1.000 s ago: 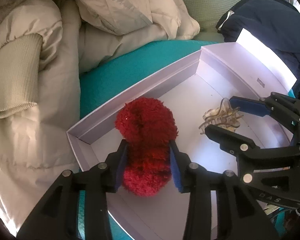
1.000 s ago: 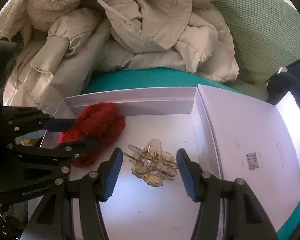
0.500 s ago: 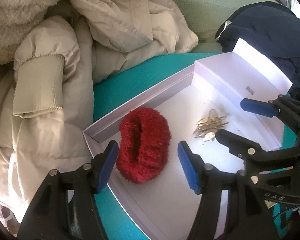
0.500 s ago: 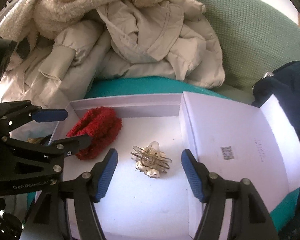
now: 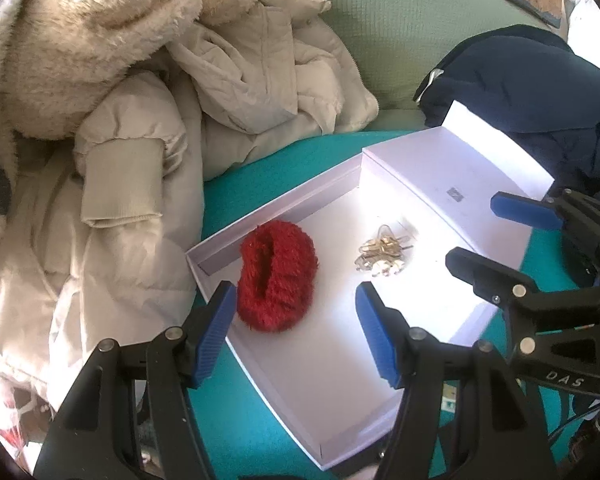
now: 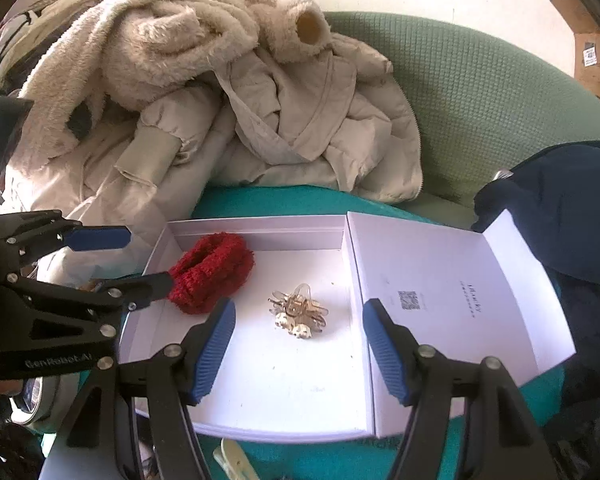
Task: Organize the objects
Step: 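Open both tools to release the scrunchie and gold clip, then withdraw, then grasp the pink round compact with the left tool while the right tool grasps the black hair clip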
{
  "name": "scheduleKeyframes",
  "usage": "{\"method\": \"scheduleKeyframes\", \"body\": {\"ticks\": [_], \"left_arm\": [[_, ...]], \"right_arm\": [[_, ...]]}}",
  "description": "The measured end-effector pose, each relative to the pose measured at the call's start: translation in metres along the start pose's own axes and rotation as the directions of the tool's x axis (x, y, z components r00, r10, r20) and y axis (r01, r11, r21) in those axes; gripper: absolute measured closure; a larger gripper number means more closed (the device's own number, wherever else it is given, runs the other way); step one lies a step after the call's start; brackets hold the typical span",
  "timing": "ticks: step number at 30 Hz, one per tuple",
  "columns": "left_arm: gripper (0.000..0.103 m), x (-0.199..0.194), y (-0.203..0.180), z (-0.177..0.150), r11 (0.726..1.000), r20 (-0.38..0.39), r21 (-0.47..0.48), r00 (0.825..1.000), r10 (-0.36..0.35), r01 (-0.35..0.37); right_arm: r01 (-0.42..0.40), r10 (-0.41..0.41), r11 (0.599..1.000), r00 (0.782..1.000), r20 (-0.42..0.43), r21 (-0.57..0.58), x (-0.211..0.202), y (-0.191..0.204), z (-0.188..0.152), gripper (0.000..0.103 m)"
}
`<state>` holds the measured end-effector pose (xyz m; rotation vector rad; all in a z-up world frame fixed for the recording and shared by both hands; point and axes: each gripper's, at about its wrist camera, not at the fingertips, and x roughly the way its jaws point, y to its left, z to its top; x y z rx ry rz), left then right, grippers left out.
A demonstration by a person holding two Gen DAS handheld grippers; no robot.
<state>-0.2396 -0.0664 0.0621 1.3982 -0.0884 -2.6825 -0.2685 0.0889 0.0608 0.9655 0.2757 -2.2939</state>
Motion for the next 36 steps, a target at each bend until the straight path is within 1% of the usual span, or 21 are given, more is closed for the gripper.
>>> {"method": "scheduleKeyframes", "body": {"ticks": [5,7,13,18,22,26,30,33,34,36], "left_arm": [[0.043,-0.034,-0.001,-0.01,1.0,0.033,-0.008,0.999,0.028,-0.027],[0.041,-0.048,0.0,-0.016,0.999,0.043,-0.024,0.999,0.028,-0.027],[0.039,-0.078,-0.003,-0.039,0.999,0.04,-0.034,0.999,0.025,-0.024],[0.03,-0.095,-0.013,-0.059,0.999,0.05,-0.024,0.998,0.03,-0.028],[0.03,-0.098,-0.019,-0.081,0.999,0.031,-0.045,0.999,-0.009,0.011],[0.03,-0.095,-0.026,-0.104,0.998,0.001,-0.062,1.0,-0.002,0.002],[0.03,-0.087,-0.032,-0.125,0.997,-0.03,-0.074,0.999,-0.035,0.033],[0.03,-0.079,-0.03,-0.138,0.991,-0.058,-0.104,0.994,-0.088,0.082],[0.03,-0.078,-0.03,-0.142,0.99,-0.058,-0.112,0.994,-0.091,0.084],[0.03,-0.075,-0.029,-0.15,0.992,-0.062,-0.109,0.995,-0.074,0.067]], "right_arm": [[-0.003,0.003,1.0,1.0,0.022,-0.003,-0.029,0.006,-0.008,0.036],[-0.004,0.004,1.0,1.0,0.026,-0.009,-0.039,0.009,-0.012,0.036],[0.001,0.0,0.999,0.999,0.038,-0.046,-0.069,0.02,-0.025,0.035],[0.009,-0.006,0.999,0.999,0.05,-0.053,-0.088,0.027,-0.04,0.033],[0.03,-0.028,0.998,0.999,0.036,-0.052,-0.094,0.032,-0.055,0.033],[0.036,-0.035,0.999,0.999,0.027,-0.04,-0.098,0.035,-0.075,0.033],[0.053,-0.053,0.999,0.999,0.005,-0.012,-0.099,0.034,-0.098,0.033],[0.056,-0.056,0.998,0.998,-0.008,0.013,-0.101,0.032,-0.112,0.033],[0.062,-0.062,0.998,0.998,-0.011,0.019,-0.101,0.032,-0.116,0.033],[0.074,-0.074,0.997,0.997,-0.017,0.027,-0.103,0.031,-0.124,0.033]]}}
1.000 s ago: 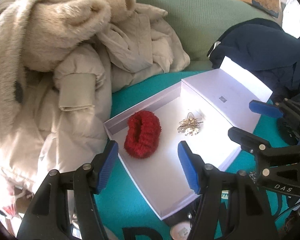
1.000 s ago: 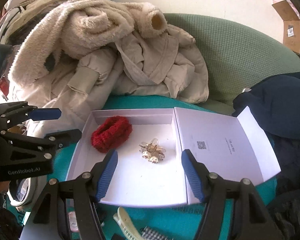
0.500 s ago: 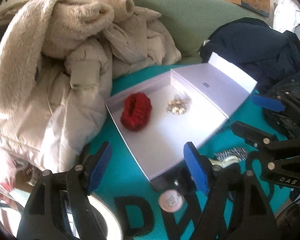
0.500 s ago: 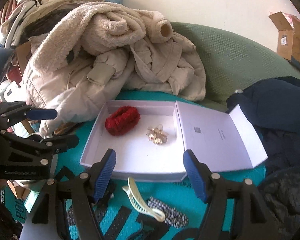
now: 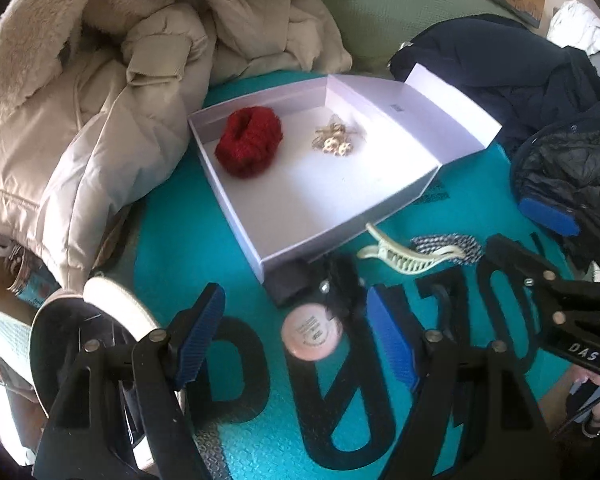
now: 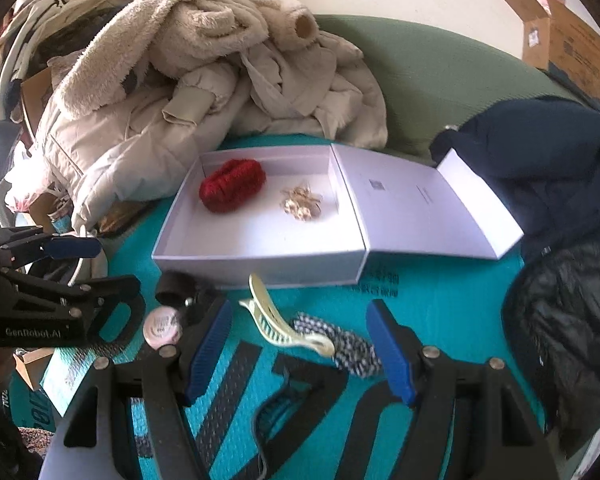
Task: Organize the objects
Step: 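Grasp the pink round compact with the left tool while the right tool grasps the black hair clip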
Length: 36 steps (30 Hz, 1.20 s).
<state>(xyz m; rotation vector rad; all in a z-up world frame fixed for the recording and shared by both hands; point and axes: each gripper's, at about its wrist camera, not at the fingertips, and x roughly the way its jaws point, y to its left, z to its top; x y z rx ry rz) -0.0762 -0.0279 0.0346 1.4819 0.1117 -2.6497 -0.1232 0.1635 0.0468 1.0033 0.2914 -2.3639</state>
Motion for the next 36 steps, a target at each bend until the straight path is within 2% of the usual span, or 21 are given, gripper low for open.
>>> {"method": "scheduleKeyframes", "body": {"ticks": [10,22,27,29,32,36], "left_arm": [[0.03,0.014,0.002,-0.026,1.0,-0.037,0.004,0.999,-0.013,0.013],[0.03,0.04,-0.011,-0.036,0.998,-0.075,0.043,0.996,-0.045,0.048],[0.03,0.045,-0.014,-0.037,0.998,-0.056,0.043,0.998,-0.037,0.039],[0.03,0.048,-0.016,-0.036,0.997,-0.06,0.049,0.997,-0.058,0.061],[0.03,0.055,-0.018,-0.037,0.997,-0.072,0.06,0.996,-0.052,0.056],[0.03,0.07,-0.015,-0.041,0.997,-0.111,0.061,0.993,-0.03,0.037]], "right_arm": [[0.0,0.001,0.999,0.999,-0.033,0.045,0.002,0.0,-0.026,0.033],[-0.006,0.016,0.994,0.996,-0.092,0.111,0.023,-0.011,-0.049,0.033],[-0.002,0.011,0.997,0.994,-0.109,0.083,0.033,-0.009,-0.052,0.033],[0.0,0.008,0.998,0.994,-0.111,0.069,0.035,-0.007,-0.052,0.033],[-0.007,0.013,0.998,0.995,-0.103,0.058,0.038,-0.006,-0.051,0.033],[-0.01,0.016,0.998,0.994,-0.111,0.061,0.046,-0.008,-0.048,0.026]]}}
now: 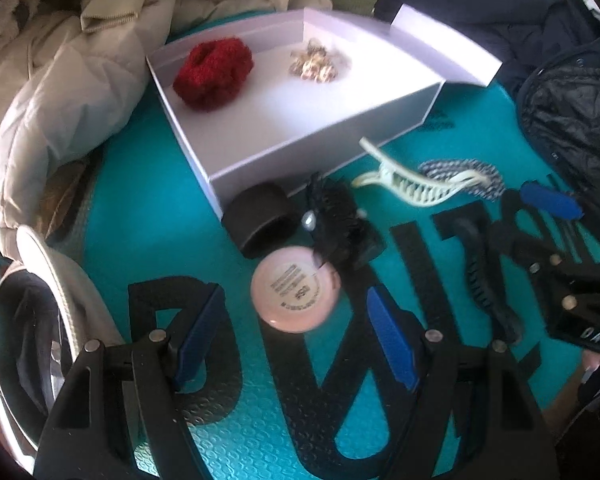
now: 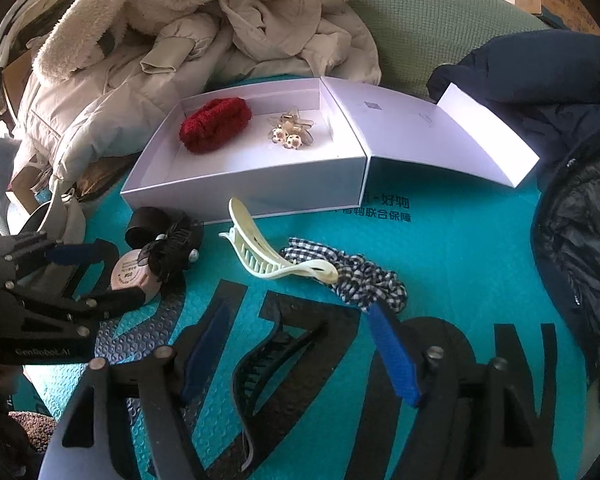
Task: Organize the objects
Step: 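Grasp the pink round compact with the left tool while the right tool grasps the black hair clip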
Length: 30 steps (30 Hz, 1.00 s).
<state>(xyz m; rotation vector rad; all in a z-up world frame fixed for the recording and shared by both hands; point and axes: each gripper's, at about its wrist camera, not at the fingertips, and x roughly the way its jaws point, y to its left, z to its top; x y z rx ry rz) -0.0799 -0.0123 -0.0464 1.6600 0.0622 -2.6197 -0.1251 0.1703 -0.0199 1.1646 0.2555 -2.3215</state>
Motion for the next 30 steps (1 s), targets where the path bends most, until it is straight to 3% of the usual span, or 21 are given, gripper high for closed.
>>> {"method": "scheduleKeyframes", "body": {"ticks": [10,16,22,28,30], "left_arm": [[0.032,0.026,0.007,-0.002,1.0,-0.039,-0.012,0.999,-0.021,0.02],[0.053,0.028,0.007,0.005,1.0,-0.006,0.015,1.0,-0.025,0.025],[0.054,0.027,0.002,0.006,0.995,-0.012,0.097,1.0,-0.025,0.026],[0.054,0.023,-0.005,-0.001,0.992,-0.027,0.113,0.998,-0.048,0.051],[0.054,0.022,-0.01,-0.004,0.99,-0.032,0.13,0.998,-0.051,0.055]], "right_arm": [[0.008,-0.009,0.999,0.999,-0.032,-0.044,0.023,0.002,0.007,0.025],[-0.035,0.039,0.998,0.996,-0.074,0.045,0.03,-0.005,0.0,0.025],[-0.03,0.038,0.997,0.993,-0.112,0.068,0.035,0.003,-0.016,0.025],[-0.01,0.016,0.999,0.994,-0.109,0.053,0.032,0.015,-0.022,0.026],[0.006,-0.001,0.999,0.994,-0.11,0.04,0.03,0.018,-0.026,0.031]]}}
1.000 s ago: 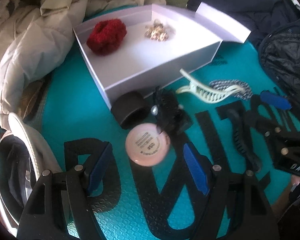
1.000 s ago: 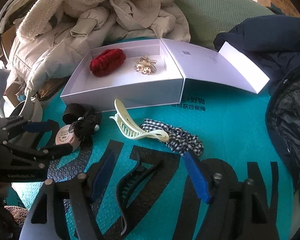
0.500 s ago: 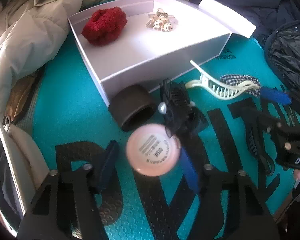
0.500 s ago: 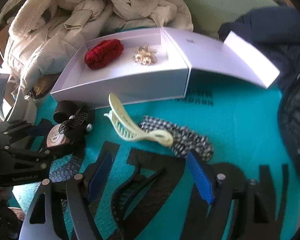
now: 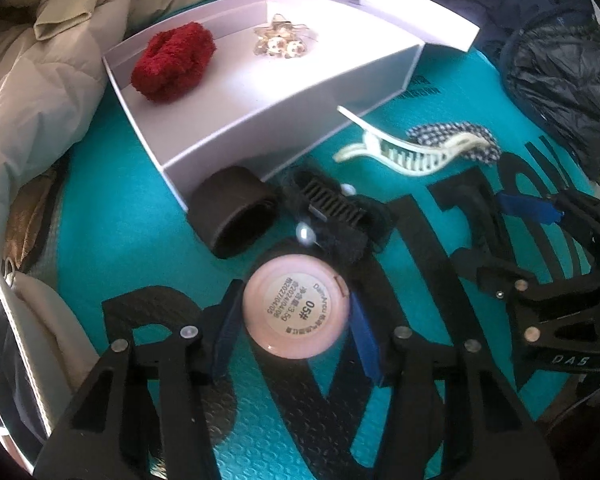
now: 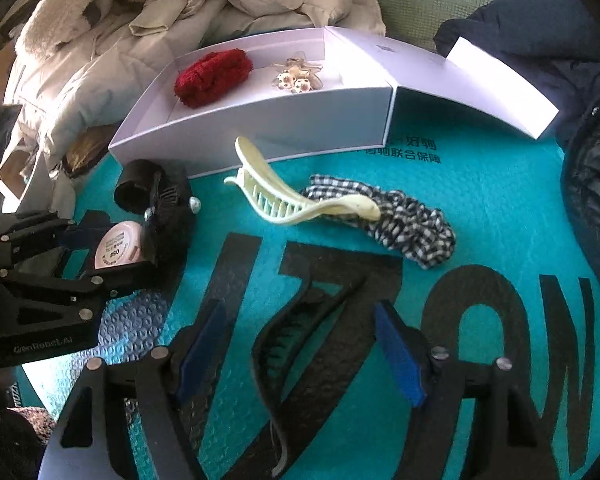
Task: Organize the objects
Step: 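Grasp the pink round compact with the left tool while the right tool grasps the black hair clip, then carry the pink compact into the box with the left tool while the right tool carries the black clip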
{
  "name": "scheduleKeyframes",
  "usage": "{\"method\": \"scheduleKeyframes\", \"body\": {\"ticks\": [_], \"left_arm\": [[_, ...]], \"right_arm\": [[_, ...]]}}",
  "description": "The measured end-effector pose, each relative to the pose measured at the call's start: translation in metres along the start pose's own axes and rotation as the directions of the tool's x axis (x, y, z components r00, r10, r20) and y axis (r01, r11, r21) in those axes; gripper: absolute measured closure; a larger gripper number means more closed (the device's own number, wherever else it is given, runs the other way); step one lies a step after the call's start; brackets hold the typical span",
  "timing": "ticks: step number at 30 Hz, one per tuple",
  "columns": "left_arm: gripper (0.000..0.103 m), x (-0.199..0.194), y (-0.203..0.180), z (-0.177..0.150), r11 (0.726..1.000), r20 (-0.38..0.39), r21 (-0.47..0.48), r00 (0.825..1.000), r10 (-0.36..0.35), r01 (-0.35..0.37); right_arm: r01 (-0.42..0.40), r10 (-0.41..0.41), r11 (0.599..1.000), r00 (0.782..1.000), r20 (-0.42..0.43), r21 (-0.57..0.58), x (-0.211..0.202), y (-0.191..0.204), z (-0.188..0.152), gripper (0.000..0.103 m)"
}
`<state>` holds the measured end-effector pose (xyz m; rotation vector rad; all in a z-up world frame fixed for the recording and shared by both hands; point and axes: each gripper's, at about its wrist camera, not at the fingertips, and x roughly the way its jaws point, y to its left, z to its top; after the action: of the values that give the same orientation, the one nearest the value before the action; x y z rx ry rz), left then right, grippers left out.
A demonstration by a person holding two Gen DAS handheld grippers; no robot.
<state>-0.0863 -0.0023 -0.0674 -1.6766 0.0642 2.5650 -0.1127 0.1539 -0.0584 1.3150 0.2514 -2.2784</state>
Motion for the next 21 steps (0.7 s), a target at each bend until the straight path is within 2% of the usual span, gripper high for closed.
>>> {"method": "scheduleKeyframes", "body": {"ticks": [5,7,9,12,14,21], "left_arm": [[0.054,-0.004,-0.02,-0.004,0.998,-0.008,0.063,1.0,-0.025,0.026],[0.054,-0.005,-0.027,-0.006,0.996,-0.008,0.078,1.0,-0.029,0.03],[0.054,-0.006,-0.034,-0.007,0.996,-0.01,0.089,0.999,-0.032,0.032],[0.054,-0.008,-0.041,-0.009,0.994,-0.018,0.099,0.999,-0.033,0.035],[0.054,-0.01,-0.045,-0.009,0.995,-0.019,0.1,1.0,-0.023,0.025],[0.054,-0.019,-0.051,-0.007,0.996,-0.015,0.08,0.999,-0.032,0.033]], "right_arm": [[0.049,-0.049,0.998,0.999,0.005,-0.026,-0.003,0.006,-0.007,0.036],[0.062,-0.062,0.998,0.998,0.014,-0.018,-0.007,0.006,-0.01,0.046],[0.069,-0.069,0.997,0.997,0.023,-0.014,-0.009,0.005,-0.013,0.068],[0.059,-0.059,0.998,0.998,0.029,-0.002,-0.013,0.002,-0.017,0.079],[0.051,-0.051,0.999,0.998,0.032,0.002,-0.016,0.001,-0.021,0.082],[0.012,-0.013,1.0,0.999,0.049,0.011,-0.025,-0.001,-0.031,0.083]]}}
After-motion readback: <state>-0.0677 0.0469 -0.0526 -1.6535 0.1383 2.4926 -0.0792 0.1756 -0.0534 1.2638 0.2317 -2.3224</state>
